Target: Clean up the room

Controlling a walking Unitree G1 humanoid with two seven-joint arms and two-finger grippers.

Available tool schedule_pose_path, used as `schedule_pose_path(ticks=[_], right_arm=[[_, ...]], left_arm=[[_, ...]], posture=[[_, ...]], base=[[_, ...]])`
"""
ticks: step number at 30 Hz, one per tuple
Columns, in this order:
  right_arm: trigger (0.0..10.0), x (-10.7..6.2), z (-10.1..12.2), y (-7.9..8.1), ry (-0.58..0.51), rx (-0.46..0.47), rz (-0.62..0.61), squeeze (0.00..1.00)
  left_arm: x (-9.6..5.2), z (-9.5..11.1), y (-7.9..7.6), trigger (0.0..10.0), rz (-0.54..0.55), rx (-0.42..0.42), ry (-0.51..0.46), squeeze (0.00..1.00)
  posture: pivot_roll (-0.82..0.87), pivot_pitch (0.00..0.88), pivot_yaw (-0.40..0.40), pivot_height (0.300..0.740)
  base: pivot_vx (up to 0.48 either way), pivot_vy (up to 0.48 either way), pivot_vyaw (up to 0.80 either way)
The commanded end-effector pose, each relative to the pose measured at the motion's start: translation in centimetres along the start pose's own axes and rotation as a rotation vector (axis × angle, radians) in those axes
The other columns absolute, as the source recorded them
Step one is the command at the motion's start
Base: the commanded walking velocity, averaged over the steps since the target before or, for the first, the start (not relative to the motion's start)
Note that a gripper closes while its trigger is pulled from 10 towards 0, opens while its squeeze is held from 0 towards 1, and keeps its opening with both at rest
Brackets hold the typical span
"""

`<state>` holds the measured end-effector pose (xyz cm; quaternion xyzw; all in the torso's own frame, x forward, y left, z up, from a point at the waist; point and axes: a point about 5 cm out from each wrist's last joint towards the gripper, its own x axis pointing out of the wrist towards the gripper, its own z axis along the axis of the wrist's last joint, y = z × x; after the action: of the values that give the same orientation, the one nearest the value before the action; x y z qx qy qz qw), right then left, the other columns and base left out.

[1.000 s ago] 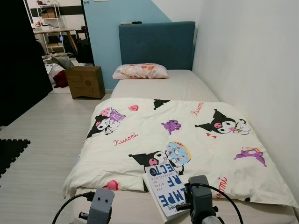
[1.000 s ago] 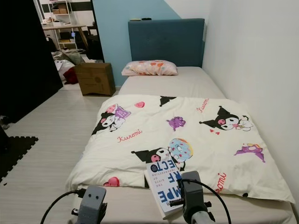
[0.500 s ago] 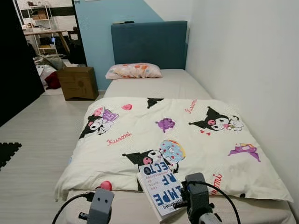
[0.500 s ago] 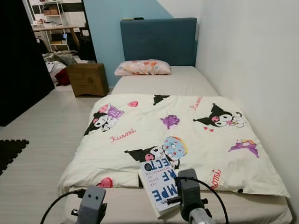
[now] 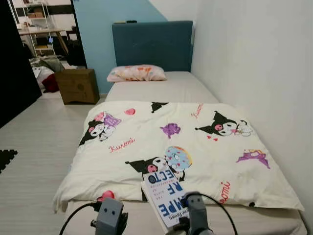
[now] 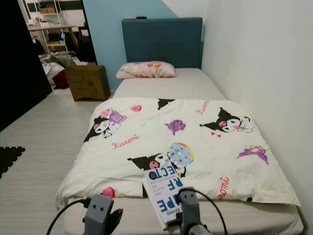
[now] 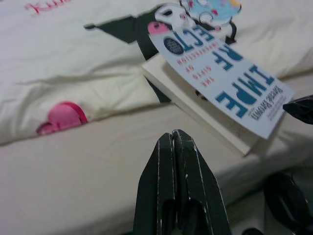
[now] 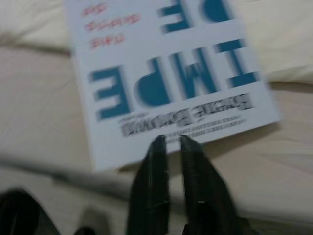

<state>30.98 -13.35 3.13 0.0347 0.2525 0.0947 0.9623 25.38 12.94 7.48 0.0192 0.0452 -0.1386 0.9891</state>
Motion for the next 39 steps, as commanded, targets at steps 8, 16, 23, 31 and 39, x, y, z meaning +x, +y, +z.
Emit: schedule_pose_path(ticks=[8, 16, 23, 31, 39], right_arm=[[10.0, 1.0, 1.2, -0.1, -0.006, 0.407, -0.016, 1.0], [10.0, 1.3, 0.8, -0.7, 0.017, 0.698, -0.036, 1.0], [10.0, 1.3, 0.2, -1.2, 0.035, 0.782, -0.078, 1.0], [10.0, 1.5, 0.2, -1.1, 0.027, 0.922, -0.07, 0.0], [10.0, 1.6, -0.1, -0.6, -0.03, 1.136, -0.018, 0.0]], left_arm=[[-0.3, 2.1, 1.4, 10.0, -0.032, 0.04, -0.07, 0.0], [-0.3, 3.9, 1.1, 10.0, -0.129, 0.051, -0.121, 0.0], [-0.4, 4.3, 0.9, 10.0, -0.167, 0.049, -0.119, 0.0], [-0.7, 4.7, 1.0, 10.0, -0.185, 0.057, -0.116, 0.0], [-0.8, 4.9, 1.2, 10.0, -0.188, 0.053, -0.114, 0.0]], posture=[[-0.05, 0.245, -0.003, 0.577], [-0.03, 0.28, 0.014, 0.577], [-0.01, 0.301, 0.034, 0.577], [0.02, 0.315, 0.051, 0.577], [0.05, 0.313, 0.064, 0.577]], base=[[0.0, 0.0, 0.0], [0.0, 0.0, 0.0], [0.0, 0.0, 0.0], [0.0, 0.0, 0.0], [0.0, 0.0, 0.0]])
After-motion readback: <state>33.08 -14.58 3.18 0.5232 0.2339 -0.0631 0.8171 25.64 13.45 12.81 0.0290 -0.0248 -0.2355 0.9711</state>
